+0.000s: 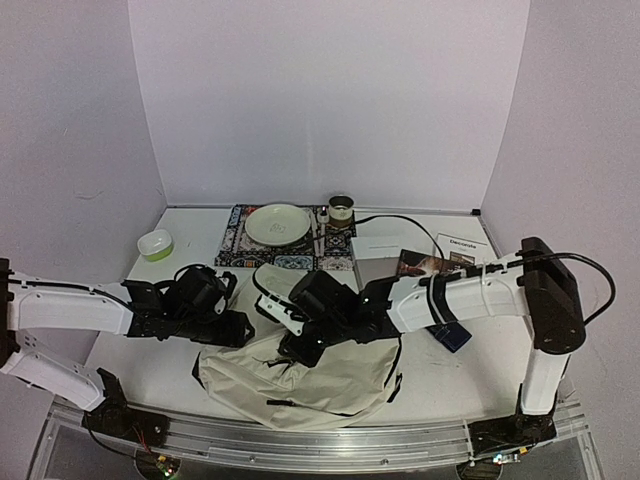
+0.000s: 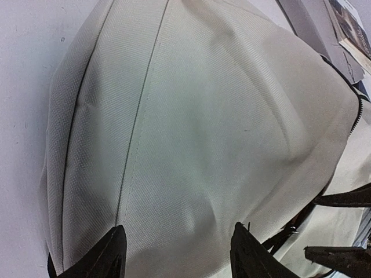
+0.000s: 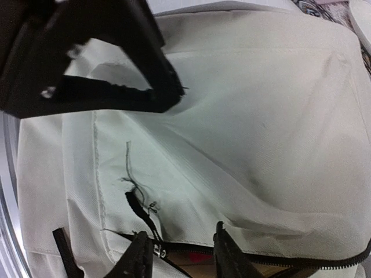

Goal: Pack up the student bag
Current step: Grab the lower front pocket of the student bag.

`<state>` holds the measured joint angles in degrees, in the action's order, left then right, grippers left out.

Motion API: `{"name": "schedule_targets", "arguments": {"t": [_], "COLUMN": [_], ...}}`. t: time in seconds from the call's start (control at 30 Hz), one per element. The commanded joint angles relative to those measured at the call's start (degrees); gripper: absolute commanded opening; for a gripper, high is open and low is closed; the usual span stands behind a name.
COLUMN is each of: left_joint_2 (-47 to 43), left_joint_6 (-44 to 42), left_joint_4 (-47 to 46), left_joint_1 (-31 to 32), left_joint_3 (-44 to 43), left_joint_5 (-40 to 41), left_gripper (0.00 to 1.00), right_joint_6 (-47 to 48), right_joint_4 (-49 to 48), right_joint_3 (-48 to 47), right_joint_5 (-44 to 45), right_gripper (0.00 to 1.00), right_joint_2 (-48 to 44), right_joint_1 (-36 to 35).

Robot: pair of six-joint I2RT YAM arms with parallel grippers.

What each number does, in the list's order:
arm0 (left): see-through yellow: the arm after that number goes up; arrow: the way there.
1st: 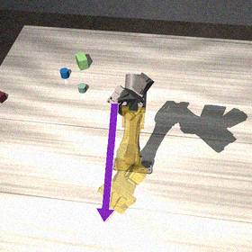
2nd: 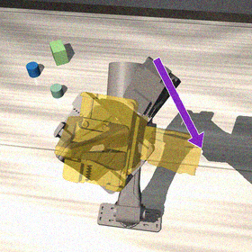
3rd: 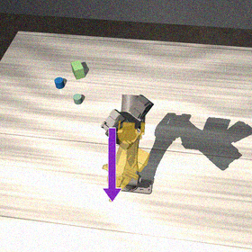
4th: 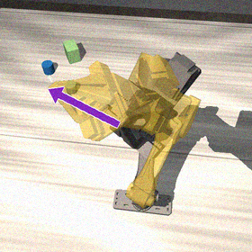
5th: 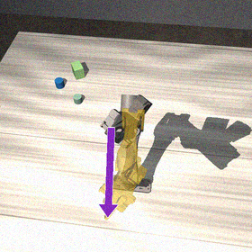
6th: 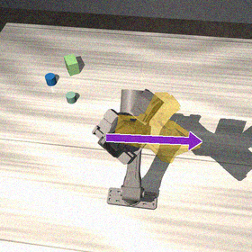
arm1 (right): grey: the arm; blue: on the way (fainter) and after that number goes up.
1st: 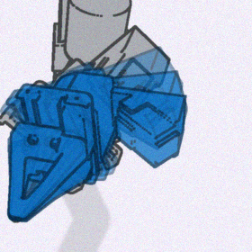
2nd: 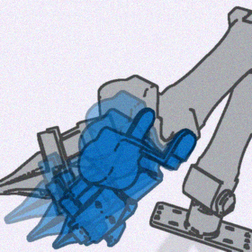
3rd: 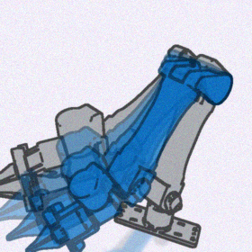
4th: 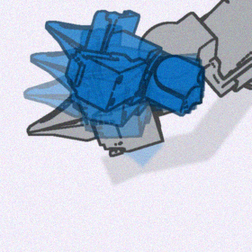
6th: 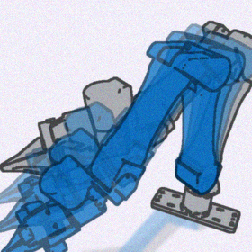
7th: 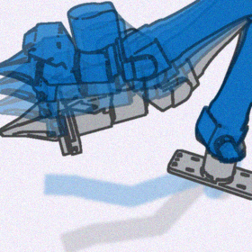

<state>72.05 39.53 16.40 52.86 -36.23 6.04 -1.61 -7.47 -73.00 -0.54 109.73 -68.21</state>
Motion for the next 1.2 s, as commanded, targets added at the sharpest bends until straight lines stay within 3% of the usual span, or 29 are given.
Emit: {"name": "schedule_targets", "arguments": {"t": [0.0,0.4,0.5,0.67,0.77,1.17], "left_joint_2": [1.97,2.92,2.84,2.75,2.2,-2.15], "left_joint_6": [0.42,0.28,0.36,0.46,0.32,-0.59], "left_joint_4": [-1.54,-1.83,-1.85,-2.11,-2.18,-4.63], "left_joint_1": [0.14,0.14,0.17,0.17,0.16,1.43], "left_joint_3": [-0.9,-1.18,-0.95,-0.86,-0.83,0.33], "left_joint_5": [0.46,0.52,0.53,0.37,0.27,-0.19], "left_gripper": [0.62,0.61,0.61,0.61,0.61,0.6], "right_joint_6": [5.84,11.89,12.39,10.72,9.12,-4.87], "right_joint_4": [5.12,13.99,15.2,15.36,15.05,3.68], "right_joint_3": [-4.3,-11.95,-12.83,-13.53,-14.06,-5.76], "right_joint_5": [-4.69,-0.43,3.58,4.6,5.24,14.64], "right_gripper": [0.44,0.45,0.36,0.09,0.0,0.0], "right_joint_2": [3.53,11.86,12.89,12.01,11.03,1.22], "right_joint_1": [-0.62,-1.84,-2.02,-2.02,-2.02,-0.77]}}
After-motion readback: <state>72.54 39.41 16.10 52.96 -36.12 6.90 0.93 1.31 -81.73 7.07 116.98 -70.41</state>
